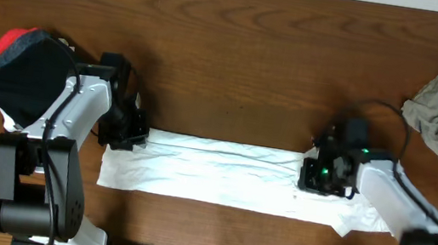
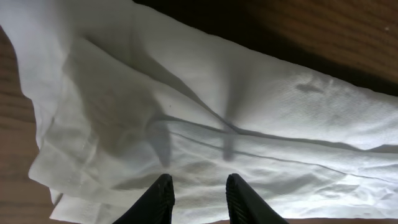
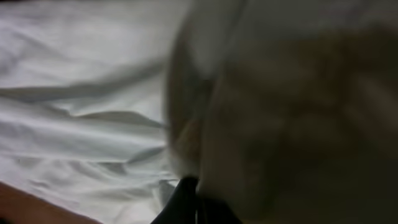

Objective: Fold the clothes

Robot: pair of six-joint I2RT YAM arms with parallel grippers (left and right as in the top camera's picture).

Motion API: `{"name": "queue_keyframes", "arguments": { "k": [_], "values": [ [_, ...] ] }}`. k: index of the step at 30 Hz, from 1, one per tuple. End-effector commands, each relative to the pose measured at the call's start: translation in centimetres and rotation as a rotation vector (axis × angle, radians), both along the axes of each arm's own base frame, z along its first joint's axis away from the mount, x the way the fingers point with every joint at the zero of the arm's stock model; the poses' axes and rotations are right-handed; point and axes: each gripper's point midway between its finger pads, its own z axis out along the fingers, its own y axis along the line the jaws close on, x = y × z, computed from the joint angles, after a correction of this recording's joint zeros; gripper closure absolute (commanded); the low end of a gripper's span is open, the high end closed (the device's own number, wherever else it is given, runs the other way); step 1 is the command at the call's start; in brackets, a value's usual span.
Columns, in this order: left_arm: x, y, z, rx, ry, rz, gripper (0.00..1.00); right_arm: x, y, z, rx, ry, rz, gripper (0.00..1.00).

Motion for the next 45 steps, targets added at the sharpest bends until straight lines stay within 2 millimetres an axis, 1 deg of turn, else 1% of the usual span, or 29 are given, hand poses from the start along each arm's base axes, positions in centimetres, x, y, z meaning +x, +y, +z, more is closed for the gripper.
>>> {"name": "queue_keyframes", "arguments": {
  "k": [1, 3, 5, 8, 10, 12, 16, 18, 19, 20, 22, 23, 24, 26, 29, 34, 36, 38, 40, 42, 45],
  "values": [
    [-0.3, -0.2, -0.2, -0.008, 0.017, 0.012, 0.69, -1.5, -1.1, -2.5, -0.073, 0.116, -0.091, 0.98],
    [-0.3, -0.2, -0.2, -0.008, 0.017, 0.012, 0.69, -1.7, -1.2, -3.2, -0.082, 0.141, -0.092, 0.99],
    [-0.4, -0.2, -0.2, -0.008, 0.017, 0.012, 0.69, -1.4, -1.1, -3.4, -0.08, 0.131, -0.093, 0.99],
    [-0.3, -0.2, -0.2, -0.008, 0.017, 0.012, 0.69, -0.3, -0.9, -2.6, -0.072, 0.095, -0.087, 0.99],
    [-0.3, -0.2, -0.2, -0.008, 0.017, 0.012, 0.69, 0.8, -0.9, -1.2, -0.067, 0.063, -0.073, 0.99],
    [-0.4, -0.2, -0.2, -0.008, 0.017, 0.012, 0.69, 2.0, -1.3, 0.7, -0.072, 0.029, -0.084, 0.99],
    [-0.3, -0.2, -0.2, -0.008, 0.016, 0.012, 0.69, 4.6, -3.4, 5.8, -0.094, -0.068, -0.155, 0.99],
    [-0.3, -0.2, -0.2, -0.008, 0.016, 0.012, 0.69, 5.4, -4.7, 8.3, -0.092, -0.13, -0.17, 0.98],
    [-0.3, -0.2, -0.2, -0.008, 0.016, 0.012, 0.69, 5.6, -5.4, 9.4, -0.093, -0.153, -0.18, 0.97],
    [-0.3, -0.2, -0.2, -0.008, 0.016, 0.012, 0.69, 5.6, -6.4, 10.7, -0.097, -0.18, -0.196, 0.94],
    [-0.3, -0.2, -0.2, -0.008, 0.016, 0.012, 0.69, 5.2, -7.8, 11.8, -0.105, -0.2, -0.234, 0.85],
    [-0.3, -0.2, -0.2, -0.008, 0.016, 0.012, 0.69, 4.8, -8.7, 12.2, -0.109, -0.2, -0.264, 0.82],
    [-0.3, -0.2, -0.2, -0.008, 0.016, 0.012, 0.69, 4.4, -9.3, 12.3, -0.113, -0.191, -0.281, 0.82],
    [-0.3, -0.2, -0.2, -0.008, 0.016, 0.012, 0.69, 3.4, -10.4, 12.0, -0.119, -0.152, -0.302, 0.82],
    [-0.3, -0.2, -0.2, -0.008, 0.016, 0.012, 0.69, 2.5, -11.1, 10.6, -0.121, -0.11, -0.315, 0.82],
    [-0.3, -0.2, -0.2, -0.008, 0.017, 0.012, 0.69, 0.6, -10.5, 6.6, -0.104, -0.013, -0.312, 0.83],
    [-0.3, -0.2, -0.2, -0.008, 0.017, 0.012, 0.69, -0.2, -10.5, 4.9, -0.112, 0.02, -0.319, 0.87],
    [-0.3, -0.2, -0.2, -0.008, 0.017, 0.012, 0.69, -1.0, -11.6, 3.0, -0.174, 0.059, -0.387, 0.92],
    [-0.4, -0.2, -0.2, -0.008, 0.017, 0.012, 0.69, -1.8, -13.3, 1.6, -0.268, 0.087, -0.478, 0.95],
    [-0.4, -0.2, -0.2, -0.008, 0.017, 0.012, 0.69, -2.4, -14.5, 0.8, -0.331, 0.104, -0.552, 0.95],
    [-0.4, -0.2, -0.2, -0.008, 0.017, 0.012, 0.69, -3.2, -16.1, 0.4, -0.39, 0.116, -0.62, 0.94]
  ]
}}
